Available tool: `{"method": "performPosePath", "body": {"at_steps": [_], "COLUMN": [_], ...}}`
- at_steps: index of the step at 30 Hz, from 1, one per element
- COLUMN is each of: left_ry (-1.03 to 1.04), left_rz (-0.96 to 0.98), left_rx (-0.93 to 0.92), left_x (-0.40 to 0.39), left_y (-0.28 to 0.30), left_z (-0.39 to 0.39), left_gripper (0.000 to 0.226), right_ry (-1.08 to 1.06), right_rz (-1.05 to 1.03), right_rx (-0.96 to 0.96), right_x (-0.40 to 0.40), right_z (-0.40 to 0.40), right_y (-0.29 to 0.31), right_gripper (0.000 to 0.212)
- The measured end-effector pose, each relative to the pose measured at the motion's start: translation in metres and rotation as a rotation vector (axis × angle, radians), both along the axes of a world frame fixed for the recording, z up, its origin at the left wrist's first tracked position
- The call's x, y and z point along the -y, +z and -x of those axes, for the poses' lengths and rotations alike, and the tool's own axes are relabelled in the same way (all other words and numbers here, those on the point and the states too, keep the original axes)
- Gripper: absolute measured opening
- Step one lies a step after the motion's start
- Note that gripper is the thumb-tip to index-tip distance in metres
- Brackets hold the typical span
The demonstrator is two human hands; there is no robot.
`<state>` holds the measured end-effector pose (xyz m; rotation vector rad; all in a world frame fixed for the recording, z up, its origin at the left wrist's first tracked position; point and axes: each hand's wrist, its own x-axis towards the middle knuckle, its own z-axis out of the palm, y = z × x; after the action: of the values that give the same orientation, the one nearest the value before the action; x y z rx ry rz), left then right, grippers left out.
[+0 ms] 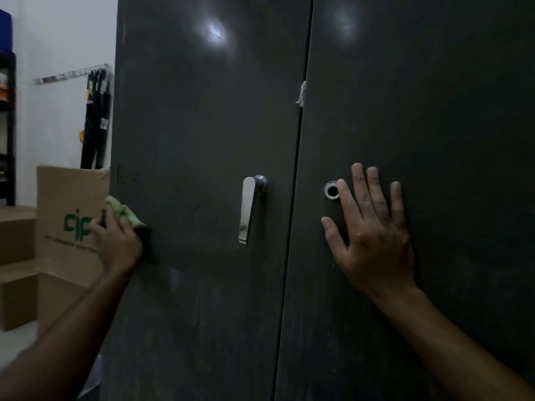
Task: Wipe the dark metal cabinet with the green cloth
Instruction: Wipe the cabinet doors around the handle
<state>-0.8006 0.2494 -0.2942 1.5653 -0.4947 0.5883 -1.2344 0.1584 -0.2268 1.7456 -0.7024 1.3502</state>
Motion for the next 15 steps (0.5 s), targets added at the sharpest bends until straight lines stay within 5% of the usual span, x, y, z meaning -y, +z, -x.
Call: {"method": "performPosePath", "body": {"at_steps": [3,7,10,15], "left_ry": [0.03,-0.028,-0.034,0.026], "left_rz": [-0.001,-0.061,-0.164,-0.031], "left_rx": [-0.13,0.289,0.411,-0.128], "left_x": [0.002,0.004,-0.004,-0.004], "left_y": [0.033,-0.015,-0.055,0.004], "left_z": [0.0,0.044,0.035,-0.019], "left_gripper": [0.053,0.053,0.052,0.053], "right_ry": [-0.023,-0.038,-0.049,-0.071], "right_rz": [-0.005,-0.003,0.006,0.002], "right_rx": [-0.01,-0.01,-0.02,-0.014], "right_x": [-0.002,-0.002,-0.001,-0.001], "right_z": [-0.002,-0.003,-0.003,-0.007], "right_y": [-0.001,-0.002,-0.003,-0.004], "right_gripper": [0.062,0.063,0.063,0.064]}}
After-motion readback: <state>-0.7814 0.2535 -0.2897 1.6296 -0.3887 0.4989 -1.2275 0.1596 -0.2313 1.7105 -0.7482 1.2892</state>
